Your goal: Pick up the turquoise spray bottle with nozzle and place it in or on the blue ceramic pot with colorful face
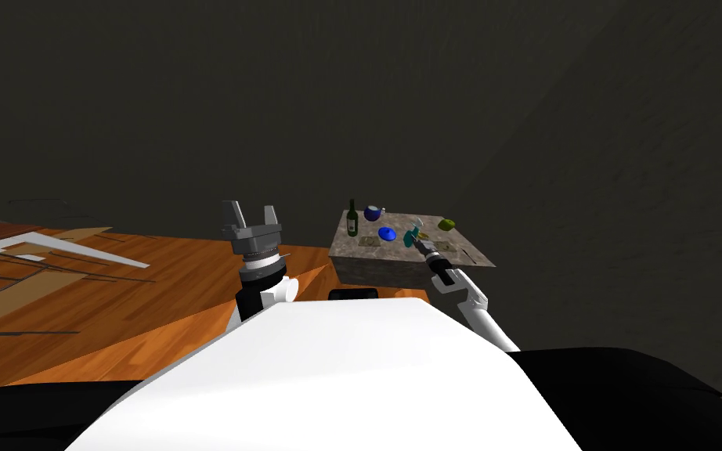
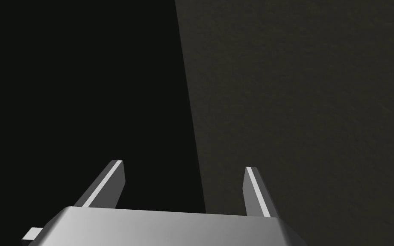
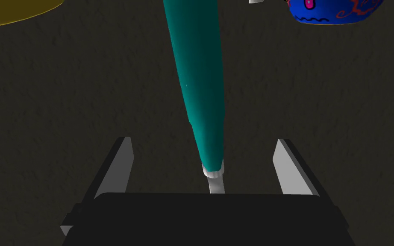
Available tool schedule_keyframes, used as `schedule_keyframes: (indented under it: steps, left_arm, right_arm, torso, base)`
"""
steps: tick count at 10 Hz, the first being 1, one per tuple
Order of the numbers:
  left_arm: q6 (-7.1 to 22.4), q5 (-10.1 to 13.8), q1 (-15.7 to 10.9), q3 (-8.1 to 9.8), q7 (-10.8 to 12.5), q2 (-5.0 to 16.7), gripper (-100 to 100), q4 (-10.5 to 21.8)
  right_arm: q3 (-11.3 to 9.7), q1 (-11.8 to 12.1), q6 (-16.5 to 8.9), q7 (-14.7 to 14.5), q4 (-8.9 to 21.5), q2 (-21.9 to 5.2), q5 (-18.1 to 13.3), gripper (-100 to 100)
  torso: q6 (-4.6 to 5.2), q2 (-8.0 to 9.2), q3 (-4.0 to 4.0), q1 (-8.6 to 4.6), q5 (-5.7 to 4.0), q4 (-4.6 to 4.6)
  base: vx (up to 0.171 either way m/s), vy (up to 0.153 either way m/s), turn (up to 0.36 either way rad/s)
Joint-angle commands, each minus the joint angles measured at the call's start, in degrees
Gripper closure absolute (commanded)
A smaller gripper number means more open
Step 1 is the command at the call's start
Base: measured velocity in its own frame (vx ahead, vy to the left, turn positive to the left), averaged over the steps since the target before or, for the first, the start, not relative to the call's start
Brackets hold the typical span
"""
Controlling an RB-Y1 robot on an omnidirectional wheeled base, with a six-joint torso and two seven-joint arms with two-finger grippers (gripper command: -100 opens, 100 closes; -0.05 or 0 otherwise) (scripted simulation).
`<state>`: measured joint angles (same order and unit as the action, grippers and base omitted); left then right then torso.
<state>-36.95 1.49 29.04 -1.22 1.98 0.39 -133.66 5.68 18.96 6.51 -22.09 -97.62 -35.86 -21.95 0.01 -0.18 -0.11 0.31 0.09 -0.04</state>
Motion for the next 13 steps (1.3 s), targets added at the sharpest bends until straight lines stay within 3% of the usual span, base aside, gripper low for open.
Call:
schedule_keyframes:
  steps: [1,3,4,5,6,7,11,12,13]
  left_arm:
    - [0.0,0.0,0.0,0.00,0.0,0.0,0,0.0]
    - [0.0,0.0,0.0,0.00,0.0,0.0,0,0.0]
    - [0.0,0.0,0.0,0.00,0.0,0.0,0,0.0]
    - [0.0,0.0,0.0,0.00,0.0,0.0,0,0.0]
    - [0.0,0.0,0.0,0.01,0.0,0.0,0,0.0]
    - [0.0,0.0,0.0,0.01,0.0,0.0,0,0.0]
    - [0.0,0.0,0.0,0.01,0.0,0.0,0,0.0]
    - [0.0,0.0,0.0,0.01,0.0,0.0,0,0.0]
    - [0.0,0.0,0.0,0.01,0.0,0.0,0,0.0]
  right_arm:
    - [0.0,0.0,-0.7,-1.7,1.8,-0.6,-1.2,-100]
    - [0.0,-0.1,-2.6,-3.6,3.9,-2.3,-2.8,-100]
    - [0.0,0.2,-2.1,-3.1,2.9,-1.6,-2.5,-100]
    - [0.0,0.2,-2.4,-3.3,2.9,-1.7,-2.5,0]
    - [0.0,0.2,-2.4,-3.3,2.9,-1.7,-2.5,-100]
    - [0.0,0.2,-2.4,-3.3,2.9,-1.7,-2.5,100]
    - [0.0,0.2,-2.4,-3.3,2.9,-1.7,-2.5,100]
    - [0.0,0.2,-2.4,-3.3,2.9,-1.7,-2.5,0]
    - [0.0,0.2,-2.4,-3.3,2.9,-1.7,-2.5,100]
  torso:
    - [0.00,0.00,0.00,0.00,0.00,0.00]
    - [0.00,-0.03,-0.02,0.02,0.00,-0.01]
    - [0.00,-0.01,-0.01,0.01,0.00,0.00]
    - [0.01,0.09,0.05,-0.14,-0.03,0.02]
    - [0.02,0.17,0.10,-0.25,-0.05,0.04]
    - [0.02,0.20,0.12,-0.29,-0.07,0.04]
    - [0.01,0.22,0.12,-0.31,-0.08,0.04]
    - [0.01,0.22,0.13,-0.31,-0.08,0.05]
    - [0.01,0.23,0.13,-0.30,-0.08,0.05]
  base:
    - [0.051,0.079,0.030]
    - [0.063,0.087,0.053]
    - [0.022,0.035,0.006]
    - [0.005,0.007,-0.002]
    - [0.000,0.000,0.000]
    - [0.000,0.000,0.000]
    - [0.000,0.000,0.000]
    - [0.000,0.000,0.000]
    - [0.000,0.000,0.000]
